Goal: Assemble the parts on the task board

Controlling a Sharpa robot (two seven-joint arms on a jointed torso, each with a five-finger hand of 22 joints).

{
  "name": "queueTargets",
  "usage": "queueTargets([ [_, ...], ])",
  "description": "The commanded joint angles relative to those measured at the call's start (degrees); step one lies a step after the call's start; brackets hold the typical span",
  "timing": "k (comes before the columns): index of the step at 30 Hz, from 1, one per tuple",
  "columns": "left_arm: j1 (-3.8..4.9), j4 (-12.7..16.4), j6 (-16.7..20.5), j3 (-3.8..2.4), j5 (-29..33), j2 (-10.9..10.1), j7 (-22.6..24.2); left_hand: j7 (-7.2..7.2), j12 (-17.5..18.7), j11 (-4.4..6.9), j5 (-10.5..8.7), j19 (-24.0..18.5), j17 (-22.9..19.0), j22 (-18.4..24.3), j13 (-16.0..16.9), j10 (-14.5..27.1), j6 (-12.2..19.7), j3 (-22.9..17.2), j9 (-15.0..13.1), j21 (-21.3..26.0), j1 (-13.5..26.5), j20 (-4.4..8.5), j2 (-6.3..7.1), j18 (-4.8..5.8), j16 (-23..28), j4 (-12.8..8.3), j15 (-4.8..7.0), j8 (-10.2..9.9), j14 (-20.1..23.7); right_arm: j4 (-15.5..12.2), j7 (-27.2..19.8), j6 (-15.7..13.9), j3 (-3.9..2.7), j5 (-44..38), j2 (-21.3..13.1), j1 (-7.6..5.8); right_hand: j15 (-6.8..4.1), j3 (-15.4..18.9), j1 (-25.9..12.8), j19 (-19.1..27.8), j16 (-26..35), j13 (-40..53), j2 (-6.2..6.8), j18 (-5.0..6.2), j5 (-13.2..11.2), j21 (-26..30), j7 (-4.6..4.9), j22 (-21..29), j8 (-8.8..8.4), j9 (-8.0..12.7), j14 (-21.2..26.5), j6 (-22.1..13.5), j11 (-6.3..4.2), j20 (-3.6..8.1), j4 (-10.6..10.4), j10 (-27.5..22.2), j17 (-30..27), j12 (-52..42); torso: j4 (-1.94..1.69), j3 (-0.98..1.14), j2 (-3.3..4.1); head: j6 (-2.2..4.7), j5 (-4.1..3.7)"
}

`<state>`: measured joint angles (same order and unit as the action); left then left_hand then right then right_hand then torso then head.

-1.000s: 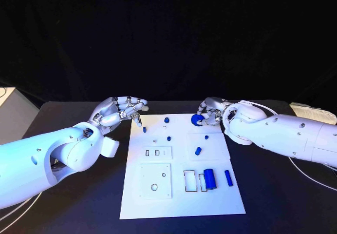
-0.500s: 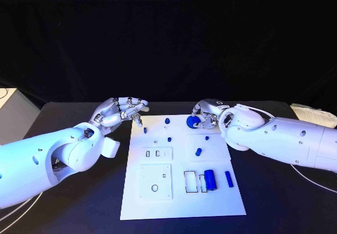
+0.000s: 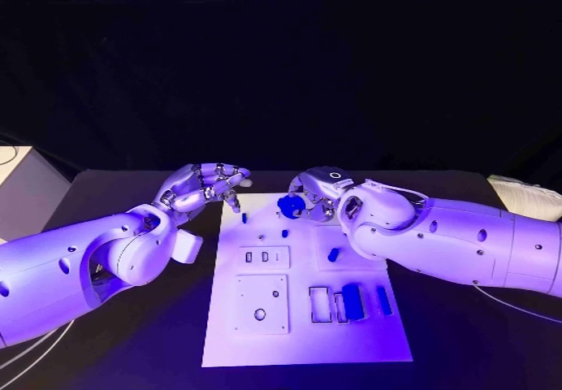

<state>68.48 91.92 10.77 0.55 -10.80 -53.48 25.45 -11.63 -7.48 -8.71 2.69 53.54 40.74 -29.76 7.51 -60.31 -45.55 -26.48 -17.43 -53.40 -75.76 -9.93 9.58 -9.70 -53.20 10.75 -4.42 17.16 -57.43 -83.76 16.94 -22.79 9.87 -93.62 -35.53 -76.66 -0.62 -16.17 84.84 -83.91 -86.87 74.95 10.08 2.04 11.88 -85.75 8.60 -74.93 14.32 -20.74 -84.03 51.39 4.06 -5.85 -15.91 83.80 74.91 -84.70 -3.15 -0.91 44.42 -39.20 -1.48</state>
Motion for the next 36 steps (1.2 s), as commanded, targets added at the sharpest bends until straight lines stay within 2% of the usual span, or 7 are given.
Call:
queueTargets([
  [1,0.08,0.22,-1.1,-0.04,0.17,0.15,0.27,-0.8,0.12,0.05,0.26,-0.56,-0.06,-0.06,0.05,0.35,0.24,0.09,-0.05,-0.37,-0.13,-0.01,-0.53,-0.81,0.05,-0.04,-0.2,-0.3,0.16,0.52,0.22,-0.48,0.04,-3.77,1.06,0.3,0.01,-0.26,0.08,-2.8,-0.27,8.44,0.5,-0.74,0.19,-0.09,0.01,-10.59,-0.06,-0.02,-4.57,0.35,-0.25,0.23,-0.03,1.61,9.07,-0.11,-0.05,-0.03,0.09,-0.15,0.07],
  [5,0.08,0.27,-1.1,-0.04,0.17,0.15,0.24,-0.8,0.12,0.05,0.26,-0.56,-0.06,-0.06,0.05,0.35,0.24,0.09,-0.05,-0.37,-0.13,-0.01,-0.53,-0.81,0.05,-0.04,-0.2,-0.3,0.16,1.49,0.19,-0.48,0.06,-4.14,2.64,0.7,0.01,-0.3,0.07,-2.79,-0.25,8.41,0.51,-0.73,0.19,-0.08,0.01,-10.58,-0.09,0.0,-4.56,0.33,-0.25,0.23,-0.04,1.59,9.05,-0.08,-0.05,0.03,0.07,-0.28,0.17],
  [17,0.09,0.22,-1.18,-0.04,0.17,0.3,0.21,-0.8,0.12,0.05,0.26,-0.56,-0.06,-0.06,0.05,0.35,0.24,0.09,-0.05,-0.37,-0.13,-0.01,-0.53,-0.81,0.05,-0.04,-0.2,-0.3,0.16,4.86,0.13,0.22,0.17,-4.63,6.13,1.61,0.0,-0.43,0.03,-2.73,-0.25,8.35,0.58,-0.71,0.18,-0.01,0.0,-10.5,-0.21,0.08,-4.56,0.27,-0.27,0.24,-0.04,1.55,9.05,-0.02,-0.01,-0.03,0.21,-0.74,0.34],
  [23,0.09,0.2,-1.18,-0.04,0.18,0.29,0.19,-0.8,0.12,0.05,0.26,-0.56,-0.06,-0.06,0.05,0.35,0.24,0.09,-0.05,-0.37,-0.13,-0.01,-0.53,-0.81,0.05,-0.04,-0.2,-0.3,0.16,5.56,-0.02,0.75,0.23,-4.68,6.87,1.99,0.0,-0.61,-0.02,-2.62,-0.2,8.27,0.65,-0.67,0.17,0.12,0.01,-10.37,-0.37,0.17,-4.54,0.17,-0.28,0.25,-0.04,1.51,8.94,0.04,-0.02,0.04,0.21,-1.21,0.46],
  [30,0.09,0.15,-1.2,-0.04,0.18,0.32,0.18,-0.8,0.12,0.05,0.26,-0.56,-0.06,-0.06,0.05,0.35,0.24,0.09,-0.05,-0.37,-0.13,-0.01,-0.53,-0.81,0.05,-0.04,-0.2,-0.3,0.16,6.24,-0.04,1.37,0.3,-4.69,7.25,2.11,0.01,-0.67,-0.06,-2.65,-0.21,8.29,0.68,-0.68,0.14,0.09,0.02,-10.41,-0.43,0.21,-4.54,0.15,-0.28,0.26,-0.05,1.52,8.96,0.04,0.07,-0.01,0.1,-1.43,0.51],
  [36,0.09,0.12,-1.23,-0.04,0.18,0.35,0.17,-0.8,0.12,0.05,0.26,-0.56,-0.06,-0.06,0.05,0.35,0.24,0.09,-0.05,-0.37,-0.13,-0.01,-0.53,-0.81,0.05,-0.04,-0.2,-0.3,0.16,6.94,0.29,1.59,0.37,-4.75,7.52,2.18,0.01,-0.75,-0.13,-2.63,-0.19,8.25,0.74,-0.67,0.05,0.11,0.03,-10.4,-0.51,0.26,-4.53,0.13,-0.27,0.26,-0.07,1.49,8.91,0.08,0.09,0.07,0.05,-1.45,0.46],
])
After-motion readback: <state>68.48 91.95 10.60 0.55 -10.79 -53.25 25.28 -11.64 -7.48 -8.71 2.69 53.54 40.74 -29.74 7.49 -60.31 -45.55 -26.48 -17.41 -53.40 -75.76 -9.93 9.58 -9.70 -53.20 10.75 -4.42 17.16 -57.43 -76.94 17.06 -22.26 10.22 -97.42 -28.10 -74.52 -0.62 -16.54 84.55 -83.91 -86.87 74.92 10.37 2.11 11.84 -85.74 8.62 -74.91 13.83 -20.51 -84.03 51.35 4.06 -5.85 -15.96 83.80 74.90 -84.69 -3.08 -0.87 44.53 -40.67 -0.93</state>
